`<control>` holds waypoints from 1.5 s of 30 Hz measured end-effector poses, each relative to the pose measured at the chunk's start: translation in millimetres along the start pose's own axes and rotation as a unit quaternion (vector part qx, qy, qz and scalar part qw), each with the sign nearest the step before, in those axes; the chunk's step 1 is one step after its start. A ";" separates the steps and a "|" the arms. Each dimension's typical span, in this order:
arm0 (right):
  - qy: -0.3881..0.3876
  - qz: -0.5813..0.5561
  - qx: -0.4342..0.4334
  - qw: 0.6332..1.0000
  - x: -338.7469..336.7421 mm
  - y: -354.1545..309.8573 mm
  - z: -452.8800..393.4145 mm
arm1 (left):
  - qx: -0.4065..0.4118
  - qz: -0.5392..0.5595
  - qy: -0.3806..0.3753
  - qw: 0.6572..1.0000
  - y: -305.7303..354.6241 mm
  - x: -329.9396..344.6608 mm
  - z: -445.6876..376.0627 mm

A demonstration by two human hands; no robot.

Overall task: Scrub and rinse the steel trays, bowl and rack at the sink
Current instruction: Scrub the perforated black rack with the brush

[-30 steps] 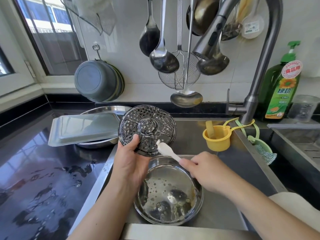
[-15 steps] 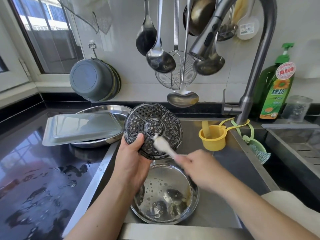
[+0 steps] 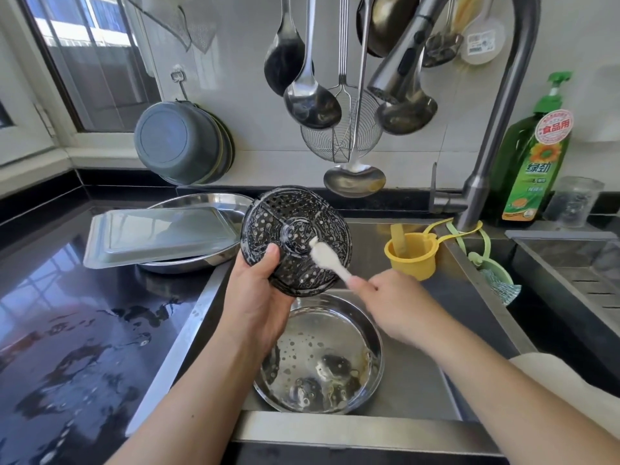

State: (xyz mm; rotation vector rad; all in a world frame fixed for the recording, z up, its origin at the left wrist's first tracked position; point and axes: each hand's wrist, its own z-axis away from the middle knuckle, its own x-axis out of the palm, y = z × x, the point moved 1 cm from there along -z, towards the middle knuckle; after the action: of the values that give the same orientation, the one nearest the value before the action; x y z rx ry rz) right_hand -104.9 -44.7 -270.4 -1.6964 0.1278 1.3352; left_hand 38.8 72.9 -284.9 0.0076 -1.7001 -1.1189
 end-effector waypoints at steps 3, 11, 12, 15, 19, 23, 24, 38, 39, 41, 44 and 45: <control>-0.053 0.036 -0.028 0.998 16.2 -4.0 8.6 | -0.004 0.009 0.006 1.000 -0.6 -1.1 -0.1; -0.047 0.052 -0.037 0.997 14.2 1.1 7.5 | 0.004 0.066 0.049 0.997 2.1 -6.6 -6.1; -0.043 0.051 -0.028 0.997 14.3 -0.1 6.3 | 0.006 0.074 0.052 0.996 3.2 -7.2 -6.0; 0.015 0.024 0.019 0.999 -1.1 3.1 -2.1 | 0.005 0.073 0.053 0.996 5.0 -8.1 -4.9; -0.022 0.076 -0.063 0.995 17.4 -9.7 16.0 | -0.004 0.031 0.025 0.999 0.6 -2.5 -3.8; 0.008 0.071 -0.052 0.996 12.5 -13.7 12.8 | -0.036 -0.016 -0.012 0.999 -5.4 5.3 3.3; 0.020 0.065 -0.035 0.997 4.9 -9.2 9.7 | -0.038 -0.016 -0.016 0.999 -5.4 5.7 4.3; 0.124 -0.069 0.042 0.989 -32.2 13.8 2.3 | -0.016 -0.151 -0.043 0.987 -8.2 -0.7 7.2; 0.106 -0.076 0.044 0.990 -26.4 13.2 2.7 | -0.018 -0.168 -0.052 0.984 -12.1 0.7 8.4; 0.070 -0.067 0.020 0.995 -10.5 7.4 2.5 | -0.020 -0.179 -0.068 0.981 -16.6 2.1 9.7; 0.070 -0.024 0.005 0.997 -6.7 2.9 -2.0 | -0.014 -0.179 -0.079 0.981 -16.2 1.5 9.6; 0.089 -0.039 0.025 0.995 -13.1 6.5 -5.3 | -0.013 -0.180 -0.082 0.980 -16.2 1.6 9.7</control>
State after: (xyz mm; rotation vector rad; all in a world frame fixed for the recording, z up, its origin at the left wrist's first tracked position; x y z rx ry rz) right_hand -110.2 -57.9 -263.9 -1.7576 0.1932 1.1137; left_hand 23.0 69.4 -294.6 0.2211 -1.8779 -1.4422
